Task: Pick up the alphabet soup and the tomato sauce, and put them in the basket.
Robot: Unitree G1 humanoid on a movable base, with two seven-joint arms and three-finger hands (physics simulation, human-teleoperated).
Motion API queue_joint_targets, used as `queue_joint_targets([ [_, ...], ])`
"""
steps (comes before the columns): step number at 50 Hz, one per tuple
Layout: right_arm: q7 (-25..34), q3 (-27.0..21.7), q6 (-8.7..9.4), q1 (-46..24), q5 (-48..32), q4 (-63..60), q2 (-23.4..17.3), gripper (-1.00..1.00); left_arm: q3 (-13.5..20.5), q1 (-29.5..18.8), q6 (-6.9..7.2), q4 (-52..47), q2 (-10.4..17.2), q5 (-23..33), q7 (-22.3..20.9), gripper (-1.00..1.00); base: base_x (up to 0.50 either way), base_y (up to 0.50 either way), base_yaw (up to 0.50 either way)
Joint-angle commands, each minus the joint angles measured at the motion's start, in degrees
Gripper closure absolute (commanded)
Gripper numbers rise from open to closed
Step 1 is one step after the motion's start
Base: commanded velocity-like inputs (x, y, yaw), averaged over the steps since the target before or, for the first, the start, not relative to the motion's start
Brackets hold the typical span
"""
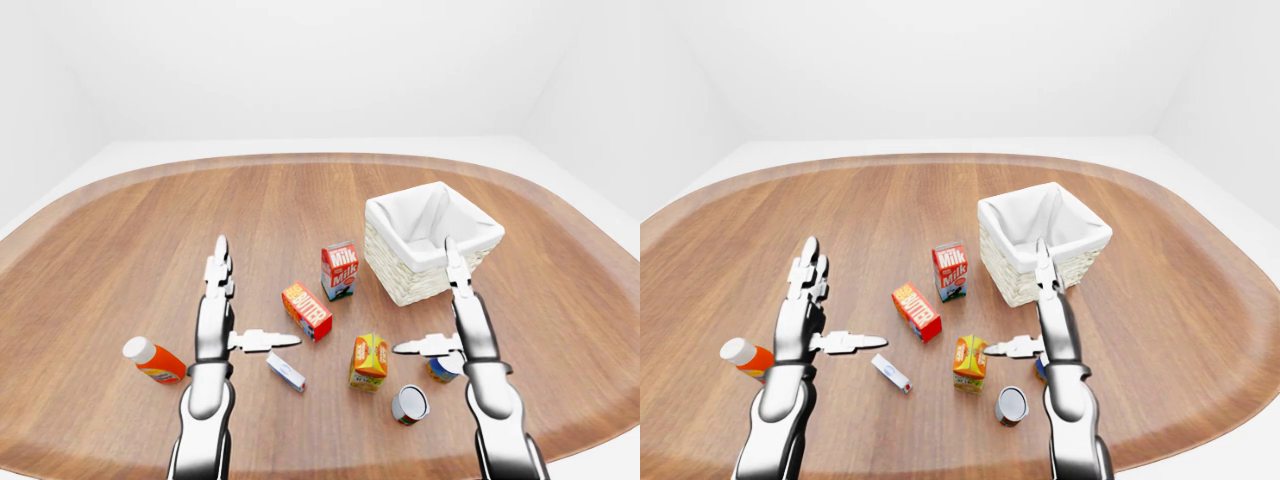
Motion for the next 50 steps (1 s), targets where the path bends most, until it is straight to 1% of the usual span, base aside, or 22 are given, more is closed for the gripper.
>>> queue_joint_targets([
  [1,1.4,-0.7,0.0,1.7,-5.8,-2.0,-0.1,-1.0,-0.2,0.3,0.0,0.0,0.0,0.1,-0.2,-1.0,0.0,0.0,0.0],
  [8,3.1,-0.8,0.0,3.2,-7.9,-4.4,0.1,-1.0,-0.2,0.3,0.0,-0.1,0.0,0.2,-0.2,-1.0,0.0,0.0,0.0],
  [12,4.1,-0.8,0.0,4.0,-10.2,-5.6,0.1,-1.0,-0.2,0.3,0.0,-0.1,0.0,0.2,-0.2,-1.0,0.0,0.0,0.0],
  [14,4.8,-0.6,0.0,4.5,-12.7,-6.5,-0.1,-1.0,-0.2,0.4,0.0,0.0,0.0,0.2,-0.2,-1.0,0.0,0.0,0.0],
  [21,5.7,-2.1,0.0,4.6,-16.8,-6.4,-0.6,-1.0,-0.3,0.3,0.0,-0.1,-0.1,0.5,-0.1,-1.0,0.0,0.0,0.0],
  [27,7.4,-2.8,0.0,5.4,-18.8,-8.0,-0.3,-1.0,-0.4,0.4,0.0,0.0,0.0,0.5,0.0,-1.0,0.0,0.0,0.0],
  [30,5.6,-3.7,0.0,4.7,-21.8,-7.5,-0.4,-1.0,-0.4,0.3,0.0,-0.2,0.0,0.5,0.0,-1.0,0.0,0.0,0.0],
  [34,4.0,-4.4,0.0,3.3,-23.8,-6.0,-0.8,-1.0,-0.3,0.3,0.0,-0.1,0.0,0.4,-0.1,-1.0,0.0,0.0,0.0],
  [35,2.8,-4.7,0.0,2.7,-25.4,-5.2,-1.2,-1.0,-0.3,0.2,0.0,0.0,0.0,0.3,-0.1,-1.0,0.0,0.0,0.0],
  [39,0.3,-4.6,0.0,2.9,-26.6,-2.1,-1.8,-1.0,-0.2,0.1,0.0,-0.1,0.0,0.3,-0.1,-1.0,0.0,0.0,0.0],
  [43,0.2,-4.6,0.0,2.7,-27.4,-1.9,-1.9,-1.0,-0.2,0.0,0.0,-0.1,0.0,0.2,-0.1,-1.0,0.0,0.0,0.0],
  [46,-1.8,-4.6,0.0,2.6,-30.9,-1.3,-2.2,-1.0,-0.2,0.0,0.0,-0.4,0.0,0.2,-0.1,-1.0,0.0,0.0,0.0],
  [50,-3.4,-4.0,0.0,2.2,-33.3,0.5,-2.7,-1.0,-0.2,0.0,0.0,-0.4,0.0,0.1,-0.1,-1.0,0.0,0.0,0.0],
])
